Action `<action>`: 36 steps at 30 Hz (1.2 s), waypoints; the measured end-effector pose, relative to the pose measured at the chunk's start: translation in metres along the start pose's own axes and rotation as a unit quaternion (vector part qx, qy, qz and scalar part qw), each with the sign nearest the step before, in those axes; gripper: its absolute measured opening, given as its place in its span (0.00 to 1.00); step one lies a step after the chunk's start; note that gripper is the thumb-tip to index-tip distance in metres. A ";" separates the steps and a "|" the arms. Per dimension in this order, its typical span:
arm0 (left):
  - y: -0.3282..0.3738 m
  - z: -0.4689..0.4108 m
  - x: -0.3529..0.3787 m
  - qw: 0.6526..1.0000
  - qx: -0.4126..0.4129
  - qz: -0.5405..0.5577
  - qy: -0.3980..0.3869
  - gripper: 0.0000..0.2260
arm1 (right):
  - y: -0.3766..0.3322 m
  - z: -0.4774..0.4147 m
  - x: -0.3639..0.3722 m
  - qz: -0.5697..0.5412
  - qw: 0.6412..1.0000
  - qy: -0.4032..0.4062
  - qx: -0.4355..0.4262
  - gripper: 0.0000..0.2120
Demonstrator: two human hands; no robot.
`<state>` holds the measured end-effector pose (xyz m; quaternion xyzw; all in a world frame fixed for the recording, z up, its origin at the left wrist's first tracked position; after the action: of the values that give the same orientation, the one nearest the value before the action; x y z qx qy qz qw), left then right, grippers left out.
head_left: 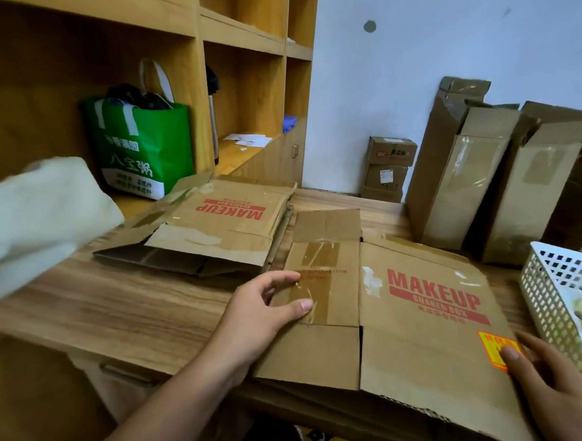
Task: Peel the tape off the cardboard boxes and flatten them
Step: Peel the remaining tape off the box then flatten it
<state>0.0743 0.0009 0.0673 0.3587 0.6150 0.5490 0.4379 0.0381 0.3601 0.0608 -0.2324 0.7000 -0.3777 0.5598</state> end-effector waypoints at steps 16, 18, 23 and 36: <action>0.067 -0.013 -0.083 0.990 0.128 -0.059 0.029 0.23 | -0.096 0.007 0.021 -0.142 0.983 -0.009 -0.120 0.20; 0.076 -0.021 -0.106 0.986 0.142 -0.069 0.046 0.23 | -0.125 0.003 0.037 -0.146 0.976 -0.033 -0.159 0.22; 0.090 -0.055 -0.171 0.981 0.143 -0.093 0.087 0.21 | -0.189 -0.013 0.095 -0.133 0.968 -0.062 -0.206 0.25; 0.018 -0.160 -0.275 0.980 0.033 -0.187 0.067 0.18 | -0.257 -0.020 0.247 0.045 0.962 -0.143 -0.227 0.28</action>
<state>0.0231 -0.3080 0.1271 0.2142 0.7167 0.4596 0.4787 -0.0711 0.0249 0.1151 -0.3735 0.6899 -0.1460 0.6027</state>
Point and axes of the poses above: each hand's wrist, its own z-axis away from the middle knuckle, its own x-axis out of the palm, y = z × x, the point moved 5 cm from there along -z, towards the middle knuckle, and after that the axes turned 2 degrees about y, right-handed, at the moved point
